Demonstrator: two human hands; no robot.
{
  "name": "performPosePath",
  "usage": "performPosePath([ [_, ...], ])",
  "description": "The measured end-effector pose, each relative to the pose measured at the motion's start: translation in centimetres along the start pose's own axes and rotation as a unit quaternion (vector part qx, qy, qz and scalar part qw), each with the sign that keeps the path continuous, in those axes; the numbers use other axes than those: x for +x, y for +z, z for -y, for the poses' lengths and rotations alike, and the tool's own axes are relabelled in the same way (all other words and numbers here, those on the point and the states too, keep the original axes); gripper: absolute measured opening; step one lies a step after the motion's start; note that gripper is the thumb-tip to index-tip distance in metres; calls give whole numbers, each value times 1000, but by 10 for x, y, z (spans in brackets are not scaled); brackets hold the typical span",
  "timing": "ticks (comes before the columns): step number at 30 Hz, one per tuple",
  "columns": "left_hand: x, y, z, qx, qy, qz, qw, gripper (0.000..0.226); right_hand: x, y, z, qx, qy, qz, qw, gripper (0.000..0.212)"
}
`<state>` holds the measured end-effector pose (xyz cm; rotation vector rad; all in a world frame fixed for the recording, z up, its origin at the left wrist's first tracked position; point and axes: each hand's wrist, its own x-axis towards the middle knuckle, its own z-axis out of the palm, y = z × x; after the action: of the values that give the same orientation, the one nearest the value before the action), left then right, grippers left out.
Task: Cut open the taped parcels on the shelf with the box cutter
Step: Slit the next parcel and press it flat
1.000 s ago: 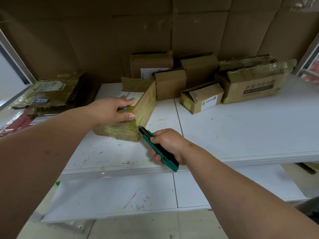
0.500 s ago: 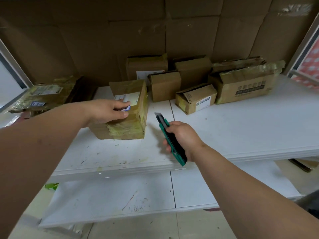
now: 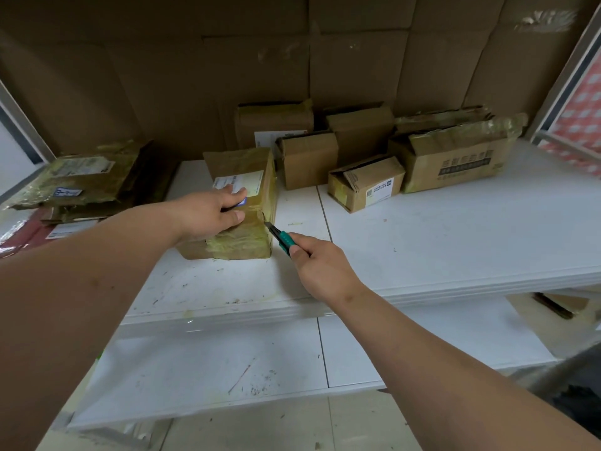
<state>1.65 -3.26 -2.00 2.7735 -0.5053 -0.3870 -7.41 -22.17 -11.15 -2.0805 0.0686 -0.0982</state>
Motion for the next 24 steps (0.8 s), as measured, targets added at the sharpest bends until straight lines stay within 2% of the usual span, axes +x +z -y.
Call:
performPosePath([
  [8, 3, 4, 2, 25, -2, -14, 1000, 56, 1, 5, 4, -66, 9, 5, 998, 26],
  [14, 6, 6, 4, 34, 1, -15, 999, 57, -8, 12, 8, -145, -30, -16, 989, 26],
  [21, 5, 4, 1, 37, 4, -9, 999, 57, -5, 9, 12, -131, 23, 5, 991, 22],
  [24, 5, 3, 3, 26, 2, -12, 1000, 57, -3, 10, 11, -185, 41, 25, 982, 20],
])
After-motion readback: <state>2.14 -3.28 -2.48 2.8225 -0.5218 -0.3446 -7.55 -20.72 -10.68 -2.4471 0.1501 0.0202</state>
